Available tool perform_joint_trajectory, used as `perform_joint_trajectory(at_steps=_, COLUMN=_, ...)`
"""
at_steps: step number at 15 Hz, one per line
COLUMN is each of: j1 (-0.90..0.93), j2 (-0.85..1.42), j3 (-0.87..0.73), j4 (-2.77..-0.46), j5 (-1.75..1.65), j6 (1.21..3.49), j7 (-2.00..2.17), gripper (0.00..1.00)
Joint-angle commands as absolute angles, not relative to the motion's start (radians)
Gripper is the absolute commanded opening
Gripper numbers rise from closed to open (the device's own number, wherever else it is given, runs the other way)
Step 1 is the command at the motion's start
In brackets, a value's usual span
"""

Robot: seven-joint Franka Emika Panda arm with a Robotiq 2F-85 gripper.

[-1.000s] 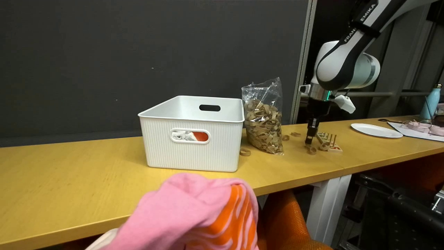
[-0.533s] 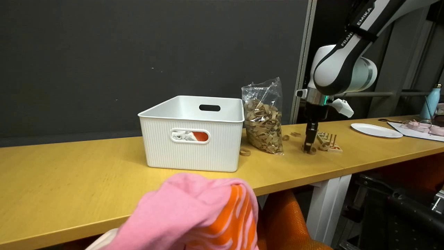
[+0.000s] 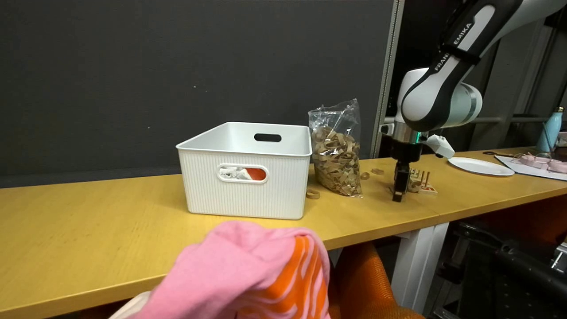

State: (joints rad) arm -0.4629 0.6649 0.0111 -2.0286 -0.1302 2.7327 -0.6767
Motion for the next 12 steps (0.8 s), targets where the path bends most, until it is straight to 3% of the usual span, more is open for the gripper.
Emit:
perform_joint_trajectory(at_steps=1, j1=-0.453, j2=0.670, j3=0.000, j4=-2.016, j5=-0.116, j6=2.722, j7=-0.677, gripper=0.55)
perform_joint_trajectory(at_steps=8, j1=-0.450, j2=0.653, j3=-0.009, j4=-2.022, j5=-0.118, j6=2.731, j7=-0.672, gripper=0.04)
perform_joint_trajectory(at_steps=12, j1=-0.444, j2=0.630, j3=-0.015, j4=-2.036, j5=-0.120, j6=2.733, j7=-0.658, gripper=0.00)
